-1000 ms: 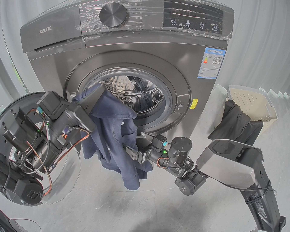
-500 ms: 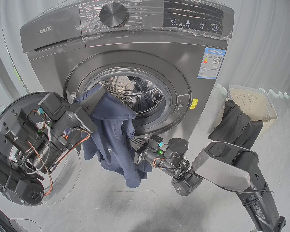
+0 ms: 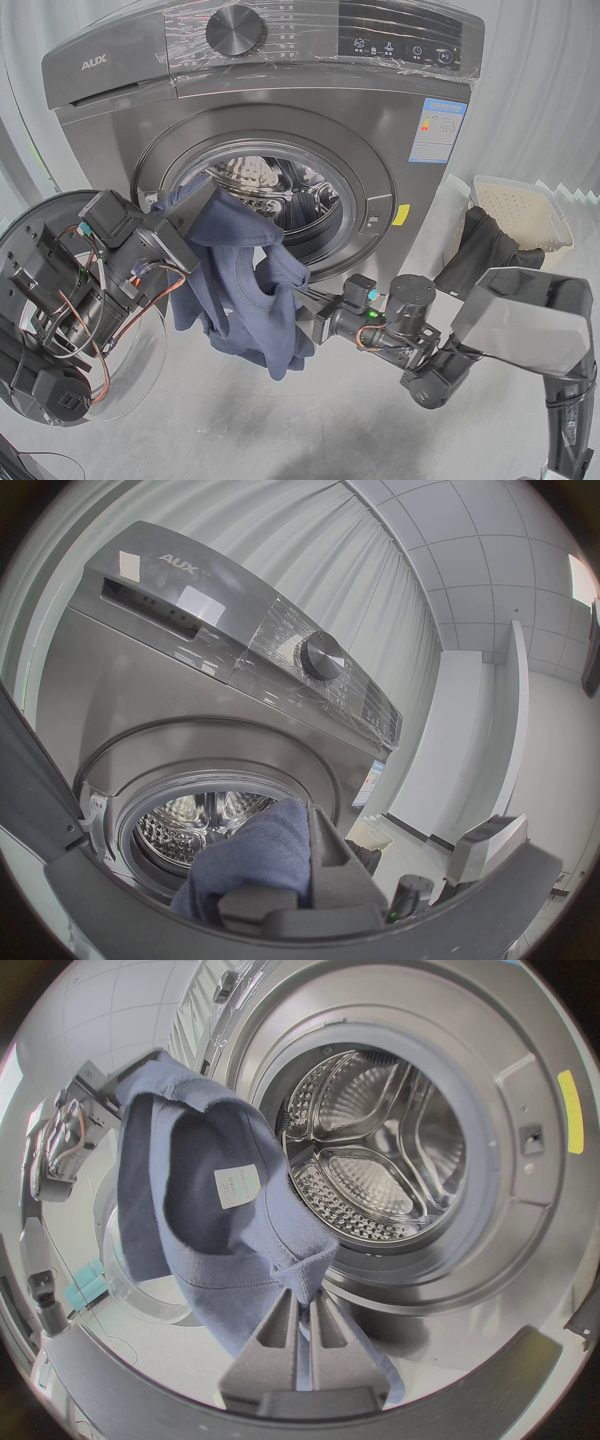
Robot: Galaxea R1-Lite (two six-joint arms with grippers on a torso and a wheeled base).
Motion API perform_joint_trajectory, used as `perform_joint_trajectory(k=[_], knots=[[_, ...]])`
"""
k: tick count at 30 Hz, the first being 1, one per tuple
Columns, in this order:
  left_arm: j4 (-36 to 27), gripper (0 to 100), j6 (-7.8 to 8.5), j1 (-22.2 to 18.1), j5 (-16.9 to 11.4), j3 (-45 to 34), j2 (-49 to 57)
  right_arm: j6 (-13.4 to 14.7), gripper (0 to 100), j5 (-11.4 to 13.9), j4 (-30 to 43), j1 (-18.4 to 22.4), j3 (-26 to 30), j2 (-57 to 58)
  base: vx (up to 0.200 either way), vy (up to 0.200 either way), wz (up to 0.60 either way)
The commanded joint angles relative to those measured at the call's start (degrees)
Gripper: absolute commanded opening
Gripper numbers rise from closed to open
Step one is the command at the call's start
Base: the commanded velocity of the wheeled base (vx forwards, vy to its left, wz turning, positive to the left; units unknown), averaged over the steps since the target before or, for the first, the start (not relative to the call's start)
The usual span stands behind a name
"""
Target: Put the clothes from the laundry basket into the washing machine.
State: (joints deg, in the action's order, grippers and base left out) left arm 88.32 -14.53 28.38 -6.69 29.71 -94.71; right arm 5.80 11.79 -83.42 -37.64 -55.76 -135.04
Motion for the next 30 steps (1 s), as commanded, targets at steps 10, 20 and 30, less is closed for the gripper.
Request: perform_joint_trajectory(k=[10, 20, 30], knots=[[0.01, 0, -0.67, -2.36, -0.16, -2.11, 0.84, 0.7, 0, -2.47, -0.43, 4.95, 22.1, 28.95, 0.0, 0.0, 0.0], [-0.08, 0, -0.85, -2.36, 0.1, -7.65, 1.63, 2.46, 0, -2.74, -3.86, 4.95, 24.91, 34.84, 0.0, 0.0, 0.0], [0.01, 0, -0.67, -3.16, 0.01, -10.99, -1.0, 2.55, 0, -3.88, -4.03, 5.04, 19.9, 34.75, 0.0, 0.0, 0.0]])
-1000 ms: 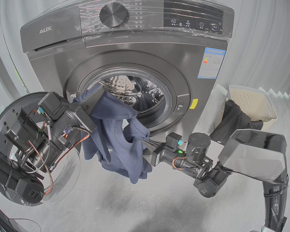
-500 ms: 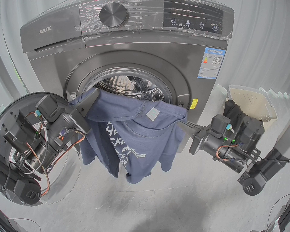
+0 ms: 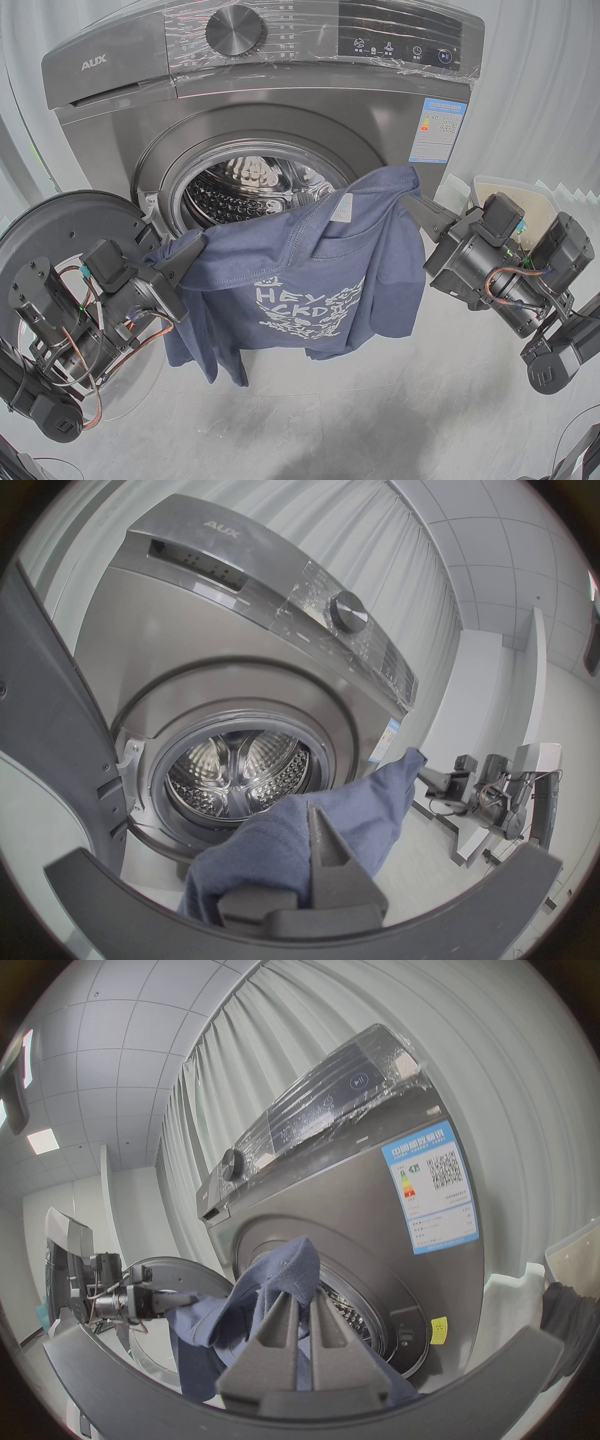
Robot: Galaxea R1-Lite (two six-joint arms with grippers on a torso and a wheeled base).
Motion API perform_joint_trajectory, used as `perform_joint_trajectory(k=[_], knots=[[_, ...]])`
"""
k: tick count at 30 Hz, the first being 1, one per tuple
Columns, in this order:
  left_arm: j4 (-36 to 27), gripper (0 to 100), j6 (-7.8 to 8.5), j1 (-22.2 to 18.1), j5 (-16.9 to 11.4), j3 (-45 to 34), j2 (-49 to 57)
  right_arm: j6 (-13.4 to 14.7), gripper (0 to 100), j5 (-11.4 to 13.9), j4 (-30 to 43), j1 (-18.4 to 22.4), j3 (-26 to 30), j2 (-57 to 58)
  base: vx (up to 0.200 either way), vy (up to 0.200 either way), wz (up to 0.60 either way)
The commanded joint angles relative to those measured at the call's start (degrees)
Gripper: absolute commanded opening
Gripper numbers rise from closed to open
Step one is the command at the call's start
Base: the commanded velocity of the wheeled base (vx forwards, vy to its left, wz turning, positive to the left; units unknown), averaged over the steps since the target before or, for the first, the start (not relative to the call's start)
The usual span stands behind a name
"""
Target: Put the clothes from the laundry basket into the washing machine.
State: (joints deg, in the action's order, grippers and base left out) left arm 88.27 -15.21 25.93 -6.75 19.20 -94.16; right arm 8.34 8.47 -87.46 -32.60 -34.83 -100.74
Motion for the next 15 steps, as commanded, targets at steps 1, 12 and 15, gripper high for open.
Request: perform_joint_trajectory(k=[1, 12, 15], knots=[[0.06, 0, 0.1, -1.41, 0.07, -0.3, -1.55, 0.01, 0, -0.91, 0.09, -0.01, -0.94, 0.46, 0.0, 0.0, 0.0], [0.15, 0, 0.27, -4.22, 0.07, 0.84, -2.26, 0.01, 0, -2.41, 0.62, 2.01, -2.88, 0.2, 0.0, 0.0, 0.0], [0.15, 0, 0.27, -4.04, -0.01, 0.93, -2.17, 0.01, 0, -3.02, 0.71, 1.92, -2.88, 0.2, 0.0, 0.0, 0.0]])
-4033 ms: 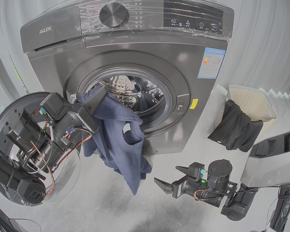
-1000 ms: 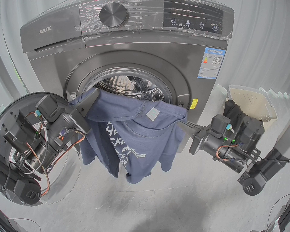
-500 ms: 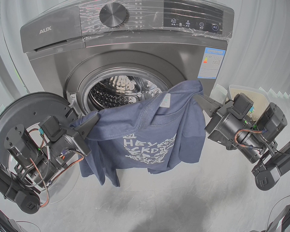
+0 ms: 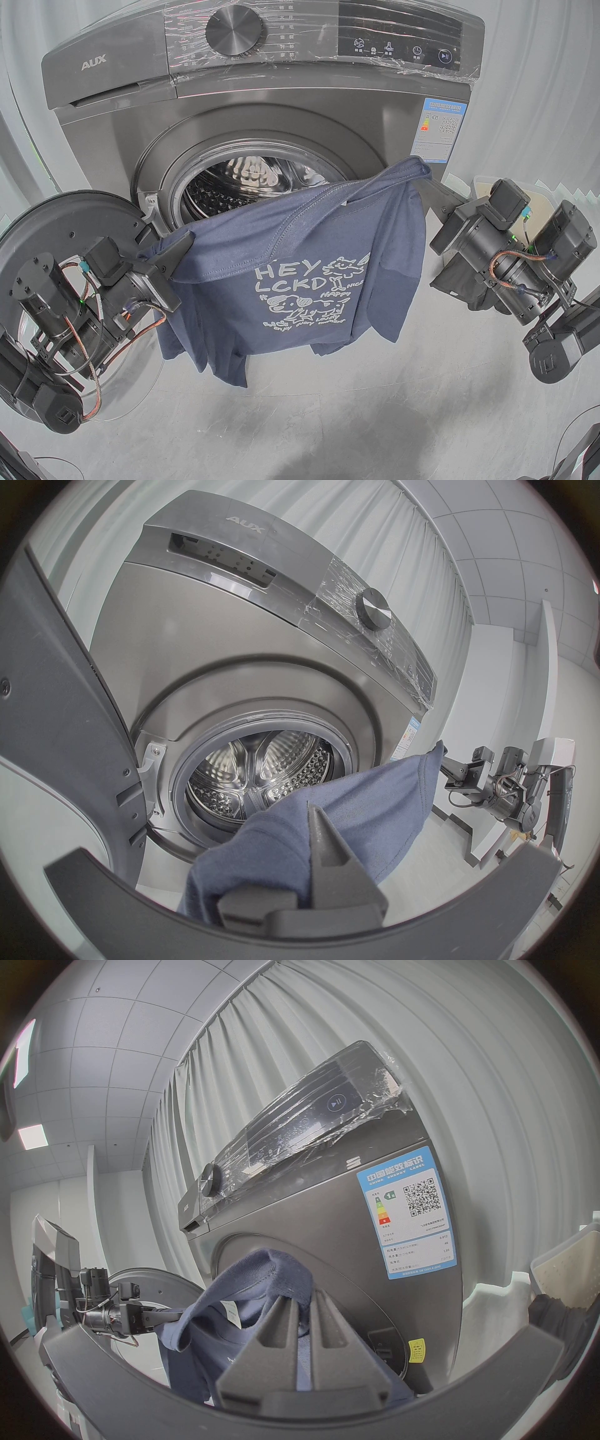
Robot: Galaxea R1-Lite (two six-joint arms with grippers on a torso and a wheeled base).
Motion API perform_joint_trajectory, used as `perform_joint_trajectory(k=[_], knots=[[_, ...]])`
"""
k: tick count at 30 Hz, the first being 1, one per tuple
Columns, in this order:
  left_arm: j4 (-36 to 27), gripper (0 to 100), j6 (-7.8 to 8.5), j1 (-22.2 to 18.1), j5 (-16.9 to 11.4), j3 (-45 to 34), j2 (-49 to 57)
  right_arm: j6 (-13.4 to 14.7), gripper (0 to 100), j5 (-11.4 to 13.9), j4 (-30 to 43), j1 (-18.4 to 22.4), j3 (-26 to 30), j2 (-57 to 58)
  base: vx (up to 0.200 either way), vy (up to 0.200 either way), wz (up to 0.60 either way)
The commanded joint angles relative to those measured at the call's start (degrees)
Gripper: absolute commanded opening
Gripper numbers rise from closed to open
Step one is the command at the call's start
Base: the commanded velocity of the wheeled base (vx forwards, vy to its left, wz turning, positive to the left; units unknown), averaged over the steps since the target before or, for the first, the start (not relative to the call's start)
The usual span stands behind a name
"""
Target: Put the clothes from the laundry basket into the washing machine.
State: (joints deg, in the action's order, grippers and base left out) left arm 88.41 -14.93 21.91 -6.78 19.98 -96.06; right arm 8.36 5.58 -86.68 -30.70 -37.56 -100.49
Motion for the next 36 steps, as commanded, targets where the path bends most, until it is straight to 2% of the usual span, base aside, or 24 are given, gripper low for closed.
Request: perform_joint_trajectory(k=[1, 18, 31, 36], knots=[[0.01, 0, -0.01, 0.07, 0.1, 0.15, -0.18, -0.01, 0, -0.13, 0.01, -0.07, -0.06, 0.03, 0.0, 0.0, 0.0], [0.01, 0, -0.36, 0.68, 0.36, 2.96, -0.35, 0.07, 0, -0.13, 0.01, 1.34, 2.05, 0.03, 0.0, 0.0, 0.0], [0.01, 0, -0.27, 4.9, 0.45, 5.24, -2.29, 0.16, 0, -0.13, -0.07, 1.25, 3.55, 0.2, 0.0, 0.0, 0.0], [0.01, 0, 0.17, 8.33, 0.71, 7.62, -3.61, -0.28, 0, 0.31, 0.19, -0.15, 10.49, -0.15, 0.0, 0.0, 0.0]])
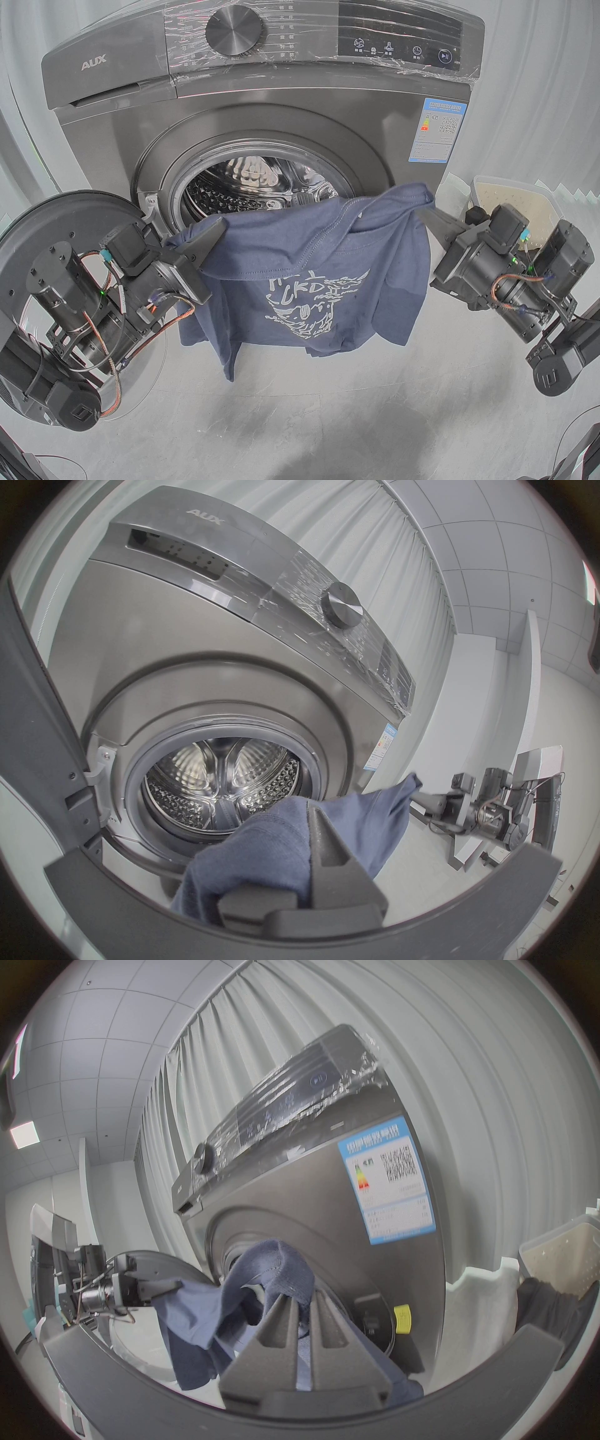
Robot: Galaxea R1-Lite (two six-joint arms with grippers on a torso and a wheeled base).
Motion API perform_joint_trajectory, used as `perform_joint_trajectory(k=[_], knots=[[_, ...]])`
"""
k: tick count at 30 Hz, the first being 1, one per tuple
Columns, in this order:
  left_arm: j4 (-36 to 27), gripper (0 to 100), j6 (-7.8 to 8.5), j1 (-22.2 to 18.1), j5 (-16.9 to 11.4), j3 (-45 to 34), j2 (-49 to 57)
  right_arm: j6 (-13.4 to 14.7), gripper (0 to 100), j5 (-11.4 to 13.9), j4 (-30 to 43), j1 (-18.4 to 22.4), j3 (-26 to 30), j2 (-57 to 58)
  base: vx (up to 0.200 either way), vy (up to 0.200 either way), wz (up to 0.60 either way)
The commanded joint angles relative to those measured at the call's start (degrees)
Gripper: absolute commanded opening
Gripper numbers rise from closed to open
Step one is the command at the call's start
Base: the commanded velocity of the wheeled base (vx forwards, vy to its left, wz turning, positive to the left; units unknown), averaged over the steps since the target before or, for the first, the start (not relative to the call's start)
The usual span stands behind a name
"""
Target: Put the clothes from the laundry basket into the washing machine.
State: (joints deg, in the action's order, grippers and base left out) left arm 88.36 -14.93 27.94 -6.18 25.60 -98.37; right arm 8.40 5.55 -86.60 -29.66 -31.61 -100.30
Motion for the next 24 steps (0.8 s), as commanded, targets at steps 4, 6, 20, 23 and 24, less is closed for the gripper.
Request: perform_joint_trajectory(k=[4, 6, 20, 23, 24], knots=[[0.06, 0, 0.26, 2.73, 0.29, 3.67, -0.69, 0.13, 100, 0.17, 0.12, -6.73, 11.66, -1.91, 0.0, 0.0, 0.0], [0.06, 0, 0.17, 2.47, 0.29, 4.02, -0.42, 0.04, 100, 0.34, -0.06, -9.36, 16.32, -3.41, 0.0, 0.0, 0.0], [0.06, 0, 0.08, 2.91, 0.12, 4.99, 1.95, 0.39, 100, 0.52, -0.67, -13.32, 16.93, -13.34, 0.0, 0.0, 0.0], [0.06, 0, 0.08, 3.96, 0.03, 4.99, 3.44, 0.74, 100, 0.52, -0.85, -11.3, 11.92, -17.56, 0.0, 0.0, 0.0], [0.06, 0, 0.08, 4.58, -0.06, 4.99, 3.88, 0.83, 100, 0.34, -0.85, -10.86, 9.29, -19.4, 0.0, 0.0, 0.0]])
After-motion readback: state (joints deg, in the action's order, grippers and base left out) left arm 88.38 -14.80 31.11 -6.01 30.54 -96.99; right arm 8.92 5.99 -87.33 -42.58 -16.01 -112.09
